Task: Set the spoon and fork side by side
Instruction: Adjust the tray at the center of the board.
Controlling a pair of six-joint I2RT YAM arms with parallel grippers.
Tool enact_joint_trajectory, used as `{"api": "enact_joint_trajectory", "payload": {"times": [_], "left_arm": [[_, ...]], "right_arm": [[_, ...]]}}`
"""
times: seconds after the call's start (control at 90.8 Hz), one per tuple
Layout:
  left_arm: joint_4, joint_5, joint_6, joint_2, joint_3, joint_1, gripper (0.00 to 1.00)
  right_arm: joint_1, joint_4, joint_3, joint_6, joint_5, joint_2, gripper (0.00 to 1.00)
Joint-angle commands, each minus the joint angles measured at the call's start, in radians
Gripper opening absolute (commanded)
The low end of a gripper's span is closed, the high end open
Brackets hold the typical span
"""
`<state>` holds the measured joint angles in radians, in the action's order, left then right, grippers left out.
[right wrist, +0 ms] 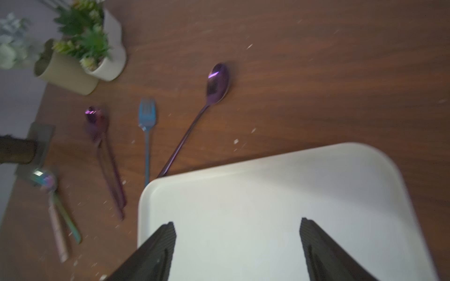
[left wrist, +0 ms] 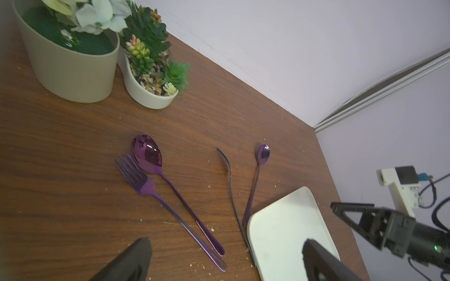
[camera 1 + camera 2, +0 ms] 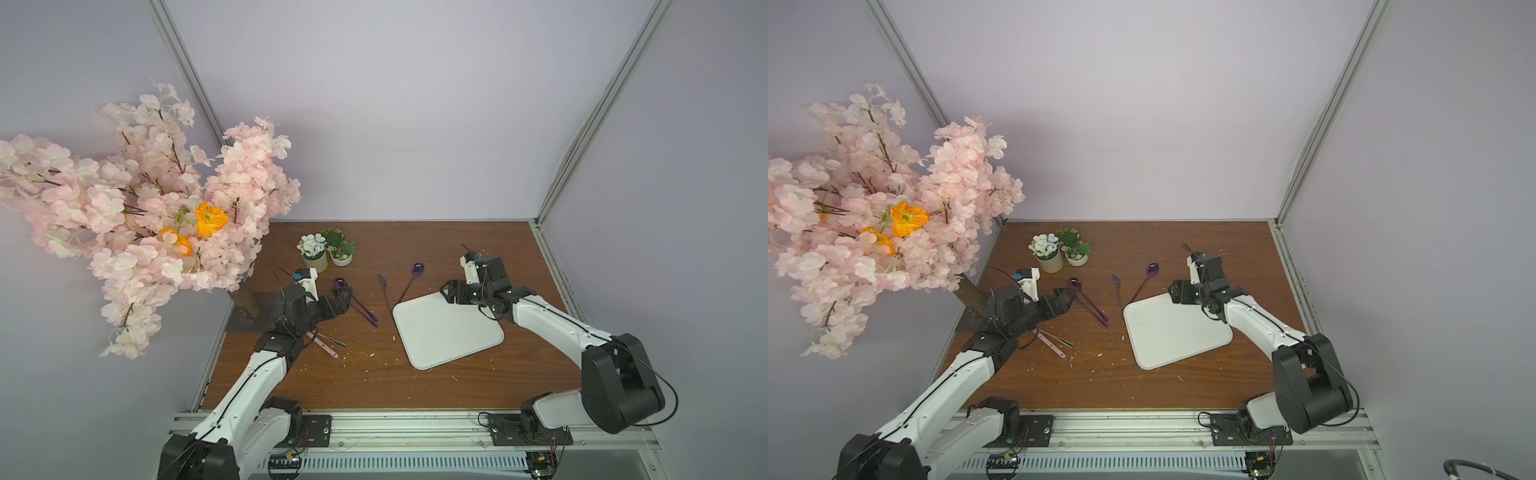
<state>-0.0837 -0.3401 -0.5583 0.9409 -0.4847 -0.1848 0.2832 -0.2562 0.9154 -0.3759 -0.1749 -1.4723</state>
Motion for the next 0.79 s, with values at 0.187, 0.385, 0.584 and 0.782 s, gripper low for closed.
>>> {"api": "enact_joint_trajectory", "payload": {"times": [0.187, 0.385, 0.584, 0.782], "left_arm": [[0.053, 0.01, 0.012, -0.006, -0.04, -0.056, 0.99], [0.186, 0.162, 0.027, -0.088, -0.058, -0.056, 0.99], [0.29, 0.389, -0.021, -0.18, -0.051, -0.056, 0.99], [0.355, 0.592, -0.088, -0.268, -0.067, -0.055, 0.99]], "right_arm": [[-0.026, 0.006, 0.32, 0.141, -0.047, -0.394, 0.83], [-0.025, -0.006, 0.363, 0.135, -0.018, -0.458, 0.83], [-0.026, 0.003, 0.248, 0.149, -0.026, -0.425, 0.83], [-0.026, -0.003, 0.122, 0.158, 0.032, -0.321, 0.84]]}}
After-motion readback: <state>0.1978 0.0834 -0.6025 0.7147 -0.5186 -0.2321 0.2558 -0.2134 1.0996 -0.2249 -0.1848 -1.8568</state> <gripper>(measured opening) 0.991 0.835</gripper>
